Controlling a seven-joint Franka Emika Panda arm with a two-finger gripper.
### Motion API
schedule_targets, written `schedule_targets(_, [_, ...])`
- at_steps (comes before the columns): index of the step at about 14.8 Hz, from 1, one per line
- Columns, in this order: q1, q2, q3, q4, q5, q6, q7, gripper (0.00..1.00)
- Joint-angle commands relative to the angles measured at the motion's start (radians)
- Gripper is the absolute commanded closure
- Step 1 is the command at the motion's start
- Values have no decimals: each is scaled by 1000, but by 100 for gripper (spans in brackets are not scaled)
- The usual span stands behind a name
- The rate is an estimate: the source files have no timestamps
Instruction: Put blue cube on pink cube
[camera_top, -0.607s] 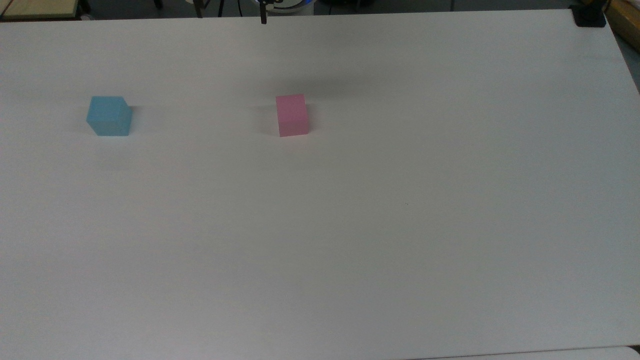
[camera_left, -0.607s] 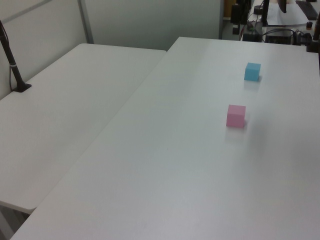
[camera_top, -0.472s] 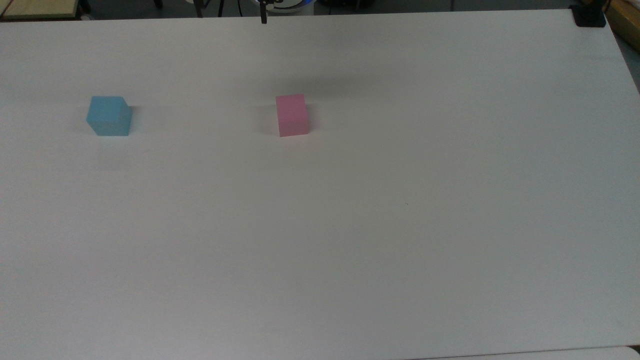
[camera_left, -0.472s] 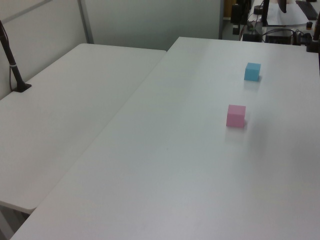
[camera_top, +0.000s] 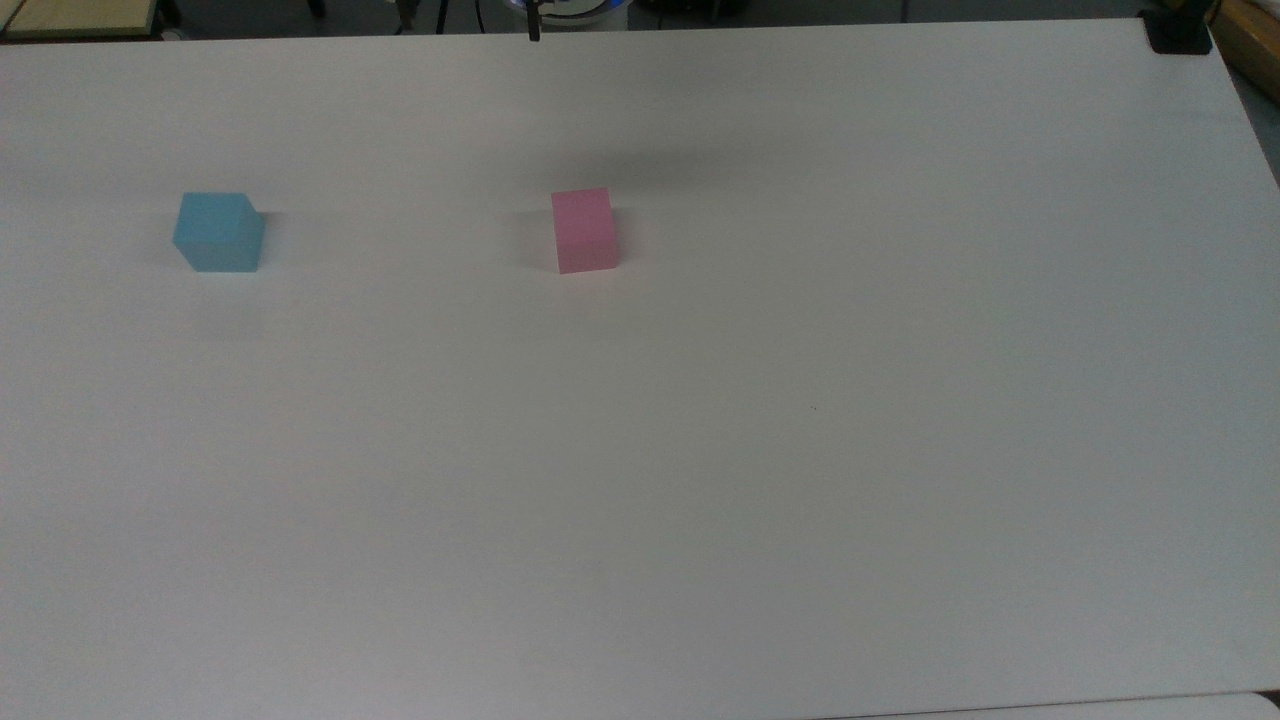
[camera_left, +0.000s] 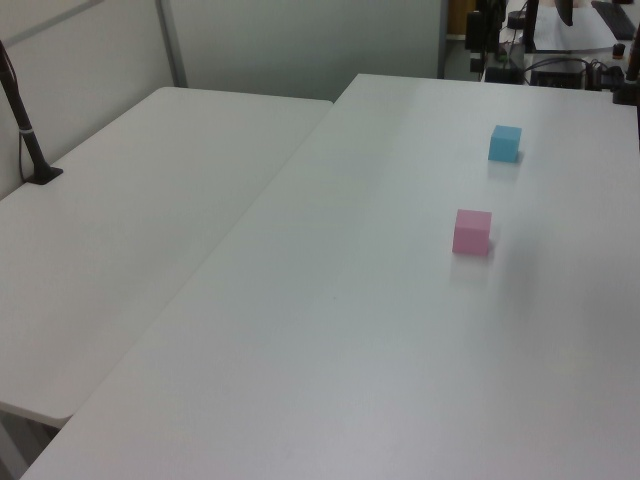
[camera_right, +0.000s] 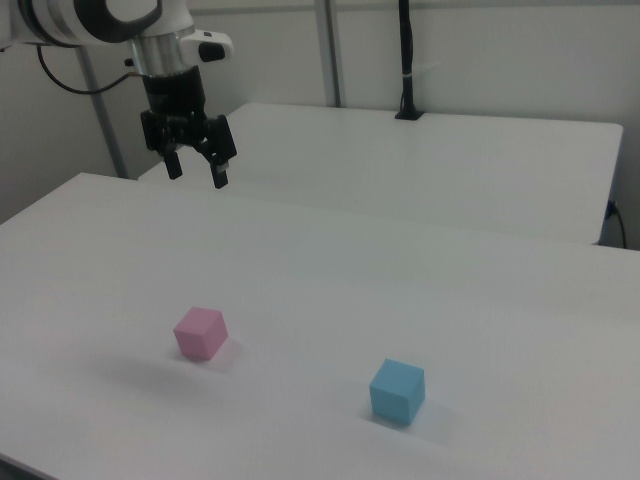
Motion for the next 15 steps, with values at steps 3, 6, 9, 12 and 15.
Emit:
schedule_targets(3, [-23, 0, -1, 3, 5, -21, -33, 0])
schedule_targets(6, [-37, -2, -52, 6, -1, -24, -129, 0])
schedule_targets(9, [-43, 3, -147, 6, -2, -16, -269, 0])
schedule_targets(12, [-43, 21, -256, 8, -18, -8, -373, 0])
schedule_targets(15, [-92, 64, -320, 8, -61, 94, -415, 0])
